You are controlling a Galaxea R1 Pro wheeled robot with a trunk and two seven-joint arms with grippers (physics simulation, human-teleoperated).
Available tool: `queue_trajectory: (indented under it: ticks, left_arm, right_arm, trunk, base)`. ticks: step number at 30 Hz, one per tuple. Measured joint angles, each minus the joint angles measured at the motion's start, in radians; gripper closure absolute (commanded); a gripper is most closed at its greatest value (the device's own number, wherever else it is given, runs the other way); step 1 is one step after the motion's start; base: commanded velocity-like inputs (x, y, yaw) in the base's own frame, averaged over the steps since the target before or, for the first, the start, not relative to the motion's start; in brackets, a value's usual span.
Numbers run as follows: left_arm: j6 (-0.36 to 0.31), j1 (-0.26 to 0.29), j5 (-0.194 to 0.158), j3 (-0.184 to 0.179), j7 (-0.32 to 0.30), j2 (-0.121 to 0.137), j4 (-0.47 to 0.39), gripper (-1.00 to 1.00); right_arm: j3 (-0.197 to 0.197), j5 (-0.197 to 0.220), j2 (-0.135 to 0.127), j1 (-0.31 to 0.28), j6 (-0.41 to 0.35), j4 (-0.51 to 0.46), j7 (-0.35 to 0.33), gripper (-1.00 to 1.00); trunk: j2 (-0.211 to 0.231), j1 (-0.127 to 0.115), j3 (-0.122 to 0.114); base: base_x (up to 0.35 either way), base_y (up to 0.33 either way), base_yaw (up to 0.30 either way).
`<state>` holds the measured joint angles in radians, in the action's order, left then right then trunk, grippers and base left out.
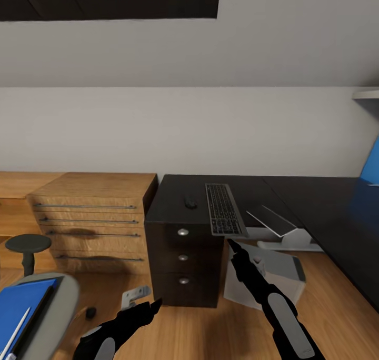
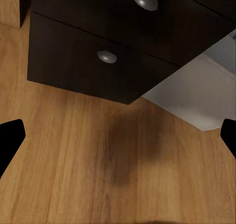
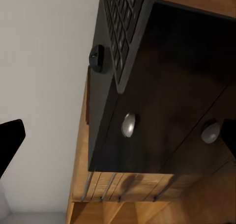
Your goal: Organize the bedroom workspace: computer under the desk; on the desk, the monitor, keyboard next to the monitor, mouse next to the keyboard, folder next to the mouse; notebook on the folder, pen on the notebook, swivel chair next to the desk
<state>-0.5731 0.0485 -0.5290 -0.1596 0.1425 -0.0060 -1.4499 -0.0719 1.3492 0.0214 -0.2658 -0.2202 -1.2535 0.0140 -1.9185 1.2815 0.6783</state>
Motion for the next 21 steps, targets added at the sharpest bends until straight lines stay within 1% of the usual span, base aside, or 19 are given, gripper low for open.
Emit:
queue_trajectory:
  ticks: [4, 6, 8, 10, 11, 15, 21]
  left_arm:
    - [0.000, 0.000, -0.002, -0.001, -0.001, 0.000, -0.001, -1.00]
    - [0.000, -0.004, -0.016, -0.001, -0.002, 0.000, -0.012, -1.00]
    - [0.000, -0.018, -0.026, -0.001, -0.002, 0.000, -0.032, -1.00]
    - [0.000, -0.049, -0.034, -0.001, -0.003, 0.000, -0.076, -1.00]
    - [0.000, -0.067, -0.036, -0.001, -0.003, 0.000, -0.098, -1.00]
    - [0.000, -0.103, -0.038, -0.001, -0.004, 0.000, -0.141, -1.00]
    - [0.000, -0.121, -0.045, -0.001, -0.005, 0.000, -0.162, -1.00]
  right_arm:
    - [0.000, 0.004, 0.002, 0.000, 0.001, 0.019, 0.000, -1.00]
    - [-0.001, 0.005, 0.003, 0.000, 0.000, 0.023, -0.001, -1.00]
    - [-0.001, 0.005, 0.003, 0.000, 0.000, 0.024, -0.001, -1.00]
    - [-0.001, 0.005, 0.003, 0.000, 0.000, 0.025, -0.001, -1.00]
    - [-0.001, 0.006, 0.003, 0.001, 0.000, 0.025, -0.001, -1.00]
    - [0.004, 0.006, 0.002, 0.000, 0.000, 0.025, -0.001, -1.00]
    - [0.016, 0.007, 0.002, 0.000, -0.001, 0.026, 0.000, -1.00]
  trunk:
    - [0.000, 0.000, 0.000]
    - [0.000, 0.000, 0.000]
    - [0.000, 0.000, 0.000]
    - [0.000, 0.000, 0.000]
    - [0.000, 0.000, 0.000]
    - [0.000, 0.000, 0.000]
    - [0.000, 0.000, 0.000]
  base:
    - [0.073, 0.000, 0.000]
    - [0.012, 0.000, 0.000]
    - [0.006, 0.000, 0.000]
    - [0.002, 0.000, 0.000]
    - [0.002, 0.000, 0.000]
    - [0.000, 0.000, 0.000]
    - [0.000, 0.000, 0.000]
